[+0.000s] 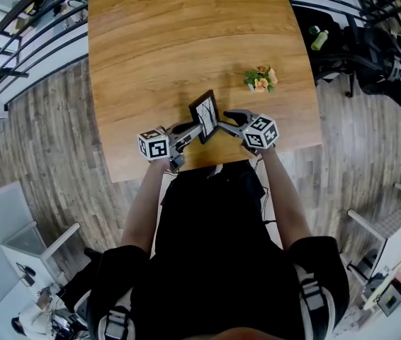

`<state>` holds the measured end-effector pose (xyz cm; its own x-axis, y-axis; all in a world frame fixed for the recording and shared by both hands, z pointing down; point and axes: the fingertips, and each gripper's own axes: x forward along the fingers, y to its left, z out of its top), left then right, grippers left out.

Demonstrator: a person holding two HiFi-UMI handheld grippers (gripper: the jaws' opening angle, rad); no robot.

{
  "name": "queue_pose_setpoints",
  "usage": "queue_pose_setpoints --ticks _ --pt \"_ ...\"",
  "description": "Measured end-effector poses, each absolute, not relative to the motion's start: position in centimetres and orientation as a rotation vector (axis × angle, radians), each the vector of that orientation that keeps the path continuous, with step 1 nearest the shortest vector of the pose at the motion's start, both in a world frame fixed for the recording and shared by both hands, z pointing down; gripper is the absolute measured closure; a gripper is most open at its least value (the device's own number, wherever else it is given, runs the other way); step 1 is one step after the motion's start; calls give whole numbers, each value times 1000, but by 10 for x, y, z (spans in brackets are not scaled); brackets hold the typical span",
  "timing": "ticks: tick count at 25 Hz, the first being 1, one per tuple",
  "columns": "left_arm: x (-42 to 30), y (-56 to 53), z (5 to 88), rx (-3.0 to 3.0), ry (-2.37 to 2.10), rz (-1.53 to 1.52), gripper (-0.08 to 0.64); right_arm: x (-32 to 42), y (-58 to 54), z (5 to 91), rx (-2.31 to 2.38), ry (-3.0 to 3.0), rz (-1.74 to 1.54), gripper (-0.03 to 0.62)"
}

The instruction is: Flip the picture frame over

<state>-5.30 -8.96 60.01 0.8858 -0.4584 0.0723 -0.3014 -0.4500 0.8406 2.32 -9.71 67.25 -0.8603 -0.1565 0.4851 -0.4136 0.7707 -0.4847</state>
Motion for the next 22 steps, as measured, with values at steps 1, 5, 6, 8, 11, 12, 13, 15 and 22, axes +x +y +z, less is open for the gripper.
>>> queue_pose_setpoints --ticks 1,5,6,8,11,12,13,15,22 --pt "-53 -90 597 2076 -538 -211 479 24 -96 673 425 -2545 844 399" --pt "-51 -88 586 2088 -465 -250 479 25 -95 669 407 -2575 909 391" --pt "-49 -87 583 2090 -444 -253 479 25 -95 667 402 -2586 926 391" --pt "-44 -86 580 2091 -406 -255 479 25 -97 663 391 -2608 972 391" --pt "-42 -84 580 2084 -371 -275 479 24 -96 658 365 -2634 1063 409" --pt "-42 -84 581 2082 -362 -285 479 23 -95 657 355 -2640 1099 413" --pt "-43 -84 582 2081 -353 -293 479 23 -94 656 344 -2645 1136 425" --pt "-43 -82 583 2082 -340 -300 479 25 -91 655 333 -2651 1187 443" --pt "-46 -84 590 2067 -395 -268 479 30 -92 661 380 -2631 1194 476"
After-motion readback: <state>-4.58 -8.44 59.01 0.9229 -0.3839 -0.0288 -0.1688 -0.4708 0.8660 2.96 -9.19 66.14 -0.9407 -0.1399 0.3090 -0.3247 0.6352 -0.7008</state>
